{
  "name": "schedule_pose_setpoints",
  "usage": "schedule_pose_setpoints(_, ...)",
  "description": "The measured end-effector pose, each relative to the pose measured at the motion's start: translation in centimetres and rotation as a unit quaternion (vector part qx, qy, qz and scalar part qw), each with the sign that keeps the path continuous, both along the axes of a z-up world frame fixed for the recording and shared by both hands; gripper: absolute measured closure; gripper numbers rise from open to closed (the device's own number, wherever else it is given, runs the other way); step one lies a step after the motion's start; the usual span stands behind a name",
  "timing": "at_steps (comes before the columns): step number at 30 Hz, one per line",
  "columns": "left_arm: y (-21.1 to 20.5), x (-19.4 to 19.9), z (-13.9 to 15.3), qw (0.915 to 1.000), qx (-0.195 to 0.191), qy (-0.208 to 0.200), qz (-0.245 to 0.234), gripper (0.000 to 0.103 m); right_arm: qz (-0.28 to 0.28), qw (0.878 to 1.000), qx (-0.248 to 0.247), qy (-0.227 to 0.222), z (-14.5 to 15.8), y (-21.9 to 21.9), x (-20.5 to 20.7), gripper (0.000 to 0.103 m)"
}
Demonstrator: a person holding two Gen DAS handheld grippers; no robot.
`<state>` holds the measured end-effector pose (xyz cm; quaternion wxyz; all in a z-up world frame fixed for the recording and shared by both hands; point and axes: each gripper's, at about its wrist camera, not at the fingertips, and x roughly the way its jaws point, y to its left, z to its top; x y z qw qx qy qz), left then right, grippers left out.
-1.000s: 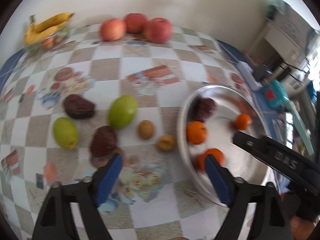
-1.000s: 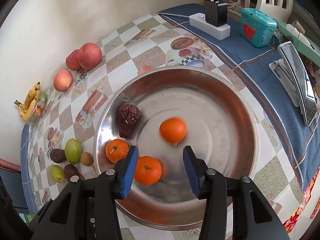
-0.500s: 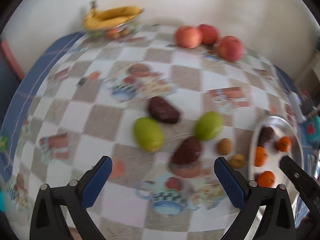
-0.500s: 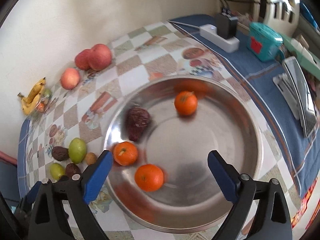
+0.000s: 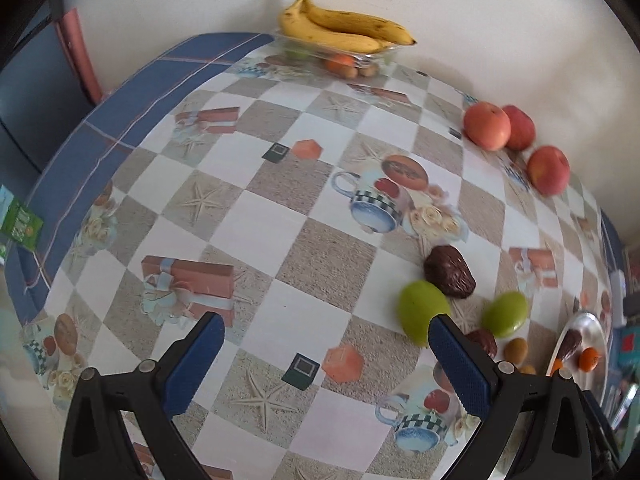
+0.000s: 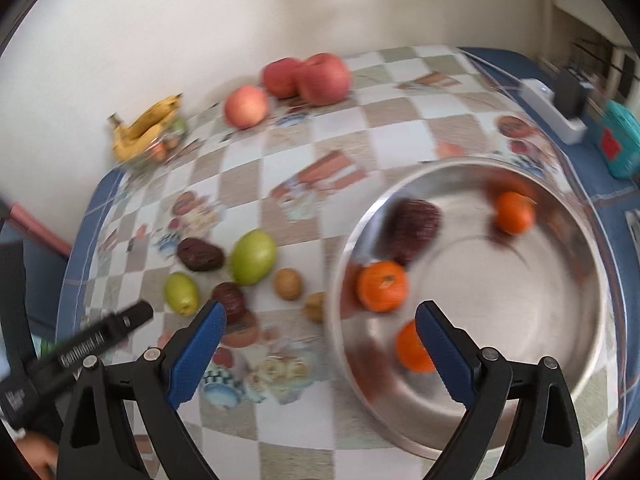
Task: Organize fruits
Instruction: 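Grasp a small brown kiwi with the right tool while the left grasps a green jujube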
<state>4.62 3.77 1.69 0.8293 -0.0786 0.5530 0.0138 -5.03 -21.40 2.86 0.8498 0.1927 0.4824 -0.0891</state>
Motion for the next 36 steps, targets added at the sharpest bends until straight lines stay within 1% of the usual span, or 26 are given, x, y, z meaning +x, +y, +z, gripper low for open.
schedule_pose_setpoints(5,0.5,0.8,-0.3,0.9996,-0.02,0.01,0.014,0.0,0.017,1.0,-0.003,0.002,0.5,1.8,1.1,0.007)
schedule_pose_setpoints(12,0.4,1.8,-0.9,0.9991,-0.033,0.019,0.016,0.0,0.003,1.0,-0.008,0.016,2.3,2.7,3.7,0.007)
schedule_pose_setpoints(16,0.2,2.3,-1.1,0.9993,-0.031,0.018,0.014,0.0,-0.003,1.0,-0.015,0.008,3.5,2.8,5.3,0.007)
schedule_pose_setpoints(19,-0.2,2.6,-1.4,0.9992,-0.035,0.02,0.006,0.0,0.004,1.0,-0.015,-0.004,3.8,3.0,6.2,0.007)
schedule_pose_setpoints(22,-0.9,2.6,-2.1,0.9983,-0.048,0.032,-0.01,0.0,0.013,1.0,-0.013,-0.011,2.8,3.1,6.6,0.007)
schedule_pose_setpoints(23,-1.1,2.6,-2.3,0.9977,-0.055,0.038,-0.014,0.0,0.018,1.0,-0.011,-0.006,2.2,3.1,6.7,0.007)
schedule_pose_setpoints(25,-1.4,2.4,-2.6,0.9966,-0.068,0.043,-0.018,0.0,0.025,0.999,-0.004,0.023,0.7,3.0,7.2,0.007)
schedule_pose_setpoints(29,-1.8,2.2,-2.6,0.996,-0.074,0.046,-0.023,0.0,0.023,0.999,0.014,0.025,-0.5,2.3,6.9,0.008)
schedule_pose_setpoints(30,-1.8,2.2,-2.6,0.9959,-0.073,0.047,-0.024,0.0,0.024,0.999,0.017,0.023,-0.5,2.1,6.8,0.01)
schedule_pose_setpoints(31,-1.9,2.2,-2.7,0.9958,-0.073,0.049,-0.025,0.0,0.024,0.999,0.014,0.022,-0.5,2.0,6.6,0.02)
schedule_pose_setpoints(32,-1.9,2.2,-2.8,0.9957,-0.073,0.052,-0.026,0.0,0.024,0.999,0.009,0.023,-0.5,1.9,6.5,0.026)
schedule_pose_setpoints(33,-1.9,2.1,-2.9,0.9954,-0.074,0.055,-0.027,0.0,0.025,0.999,0.004,0.024,-0.5,1.8,6.5,0.035)
schedule_pose_setpoints(35,-1.9,2.1,-3.0,0.9949,-0.077,0.059,-0.027,0.0,0.028,0.999,0.0,0.028,-0.7,1.6,6.3,0.036)
schedule_pose_setpoints(36,-1.9,2.1,-3.1,0.9946,-0.079,0.061,-0.027,0.0,0.029,0.999,0.0,0.032,-0.9,1.5,6.3,0.04)
